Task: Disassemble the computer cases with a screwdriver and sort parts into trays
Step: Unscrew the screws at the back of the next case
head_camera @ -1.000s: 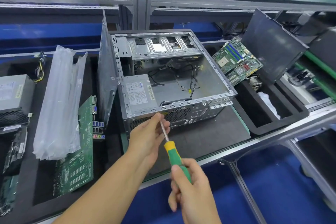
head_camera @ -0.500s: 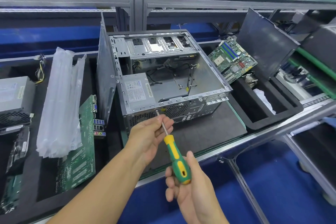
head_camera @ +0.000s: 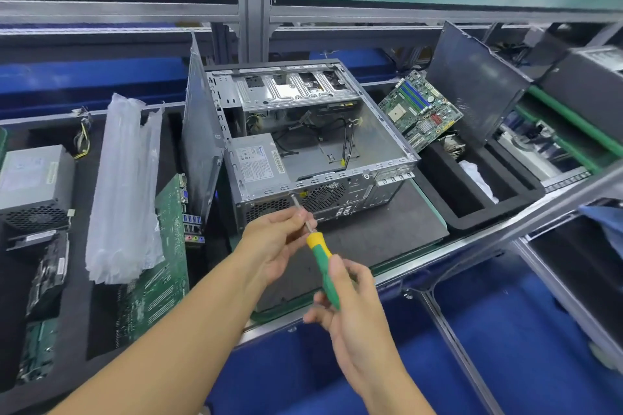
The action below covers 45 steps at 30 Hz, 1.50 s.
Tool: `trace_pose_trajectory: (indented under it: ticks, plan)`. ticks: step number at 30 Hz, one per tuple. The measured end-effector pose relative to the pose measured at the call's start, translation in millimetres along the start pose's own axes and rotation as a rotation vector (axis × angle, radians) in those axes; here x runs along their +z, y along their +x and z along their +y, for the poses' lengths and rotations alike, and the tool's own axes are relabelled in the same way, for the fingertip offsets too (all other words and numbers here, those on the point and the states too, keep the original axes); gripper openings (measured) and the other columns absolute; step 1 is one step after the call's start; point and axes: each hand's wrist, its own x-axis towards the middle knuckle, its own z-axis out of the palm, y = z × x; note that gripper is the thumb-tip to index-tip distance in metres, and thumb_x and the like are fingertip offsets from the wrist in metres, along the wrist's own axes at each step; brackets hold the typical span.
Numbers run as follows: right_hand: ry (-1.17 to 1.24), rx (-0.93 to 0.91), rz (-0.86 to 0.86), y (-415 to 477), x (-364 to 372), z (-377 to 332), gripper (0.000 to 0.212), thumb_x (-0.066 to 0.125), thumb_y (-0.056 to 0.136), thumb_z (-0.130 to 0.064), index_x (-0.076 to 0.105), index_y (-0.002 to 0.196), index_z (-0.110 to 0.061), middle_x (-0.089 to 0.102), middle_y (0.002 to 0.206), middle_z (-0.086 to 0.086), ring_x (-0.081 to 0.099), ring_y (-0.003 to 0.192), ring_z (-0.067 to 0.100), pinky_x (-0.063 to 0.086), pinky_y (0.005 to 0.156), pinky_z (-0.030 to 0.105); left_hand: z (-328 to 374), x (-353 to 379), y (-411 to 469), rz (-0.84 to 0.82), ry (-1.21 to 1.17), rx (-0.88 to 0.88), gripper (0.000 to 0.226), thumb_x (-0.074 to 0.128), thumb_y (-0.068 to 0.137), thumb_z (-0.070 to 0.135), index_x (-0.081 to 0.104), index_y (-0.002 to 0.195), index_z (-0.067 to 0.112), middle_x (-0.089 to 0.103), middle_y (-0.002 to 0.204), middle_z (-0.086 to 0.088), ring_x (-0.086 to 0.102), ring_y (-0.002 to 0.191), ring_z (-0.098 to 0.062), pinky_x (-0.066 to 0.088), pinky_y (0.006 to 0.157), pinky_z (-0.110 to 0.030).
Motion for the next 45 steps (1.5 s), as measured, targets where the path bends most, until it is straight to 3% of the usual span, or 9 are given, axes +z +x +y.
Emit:
trace_pose_trajectory:
  ticks: [2,4,8,14,24,33,37,40,45]
  plan:
    - [0.143,0.137,-0.025,-1.0,1.2,-2.4,0.047,0.060,0.095,-0.045,0.058,0.113,-0.001,0.058,0.085,0.015,0.056,0.057,0.019,0.048,0.042,0.032,-0.2,-2.6,-0.4,0.003,-0.028,0.008,0.014,0.060,0.092,-0.005,0.065,0.105,-0.007,0.074,0.078,-0.013,0.072,0.065,-0.017,0.059,0.057,-0.026]
    - [0.111,0.118,-0.028,-0.3,0.2,-2.5,0.041,0.056,0.099,-0.038,0.059,0.107,0.002,0.060,0.073,0.014,0.054,0.053,0.018,0.043,0.038,0.029,-0.4,-3.8,-0.2,-0.018,-0.054,0.008,0.022,0.058,0.093,-0.006,0.061,0.114,-0.011,0.074,0.086,-0.016,0.073,0.071,-0.020,0.059,0.060,-0.028]
    - [-0.101,-0.087,0.049,-0.1,2.2,-2.2,0.007,0.064,0.098,-0.020,0.060,0.101,-0.016,0.055,0.074,0.007,0.052,0.048,0.014,0.042,0.047,0.034,1.7,-2.8,-1.5,-0.076,-0.078,-0.022,0.010,0.064,0.093,0.005,0.067,0.101,0.002,0.073,0.086,-0.012,0.072,0.071,-0.018,0.061,0.064,-0.030]
    - [-0.255,-0.192,0.109,-1.3,7.6,-1.4,0.037,0.066,0.087,-0.003,0.060,0.092,-0.039,0.060,0.096,0.003,0.064,0.057,0.011,0.051,0.061,0.042,2.4,5.7,4.1,-0.028,-0.048,-0.031,0.007,0.066,0.091,0.003,0.065,0.097,-0.002,0.072,0.075,-0.011,0.072,0.067,-0.017,0.059,0.058,-0.026]
    - [-0.356,-0.246,0.088,-1.5,-0.4,-6.8,0.039,0.068,0.089,-0.005,0.058,0.091,-0.042,0.062,0.095,0.002,0.065,0.060,0.014,0.053,0.059,0.019,3.1,9.8,12.3,0.086,-0.202,-0.015,0.013,0.064,0.096,0.015,0.066,0.101,0.003,0.073,0.092,-0.011,0.075,0.076,-0.019,0.062,0.060,-0.032]
    - [-0.373,-0.205,0.020,-7.3,-38.8,-21.0,0.019,0.067,0.077,-0.018,0.058,0.087,-0.032,0.060,0.075,0.007,0.053,0.046,0.026,0.051,0.050,0.036,-16.0,13.3,10.7,0.066,-0.170,-0.046,0.010,0.057,0.096,0.010,0.062,0.088,0.005,0.068,0.070,-0.007,0.072,0.067,-0.018,0.060,0.060,-0.035]
    - [-0.235,-0.134,0.030,-5.0,-78.0,-35.4,0.007,0.057,0.095,-0.003,0.054,0.101,-0.007,0.059,0.072,0.016,0.050,0.056,0.026,0.046,0.045,0.035,-34.7,22.2,14.3,0.140,0.042,-0.077,0.022,0.045,0.094,0.012,0.049,0.072,0.014,0.047,0.053,0.000,0.049,0.050,-0.017,0.051,0.048,-0.029]
    - [-0.149,-0.097,0.060,4.4,-98.5,-53.1,0.016,0.050,0.101,-0.004,0.059,0.113,-0.007,0.063,0.078,0.013,0.053,0.059,0.023,0.047,0.046,0.034,-51.2,47.9,15.9,0.043,0.341,-0.095,0.029,0.040,0.096,0.019,0.042,0.067,0.018,0.034,0.047,0.003,0.034,0.041,-0.016,0.038,0.042,-0.025]
    - [-0.083,-0.040,0.075,23.1,-119.1,-89.2,0.026,0.043,0.100,-0.003,0.064,0.115,-0.009,0.068,0.079,0.009,0.057,0.061,0.021,0.050,0.056,0.034,-59.5,104.1,15.5,-0.180,0.645,-0.001,0.032,0.049,0.102,0.023,0.063,0.078,0.007,0.047,0.052,-0.001,0.045,0.042,-0.016,0.041,0.044,-0.022]
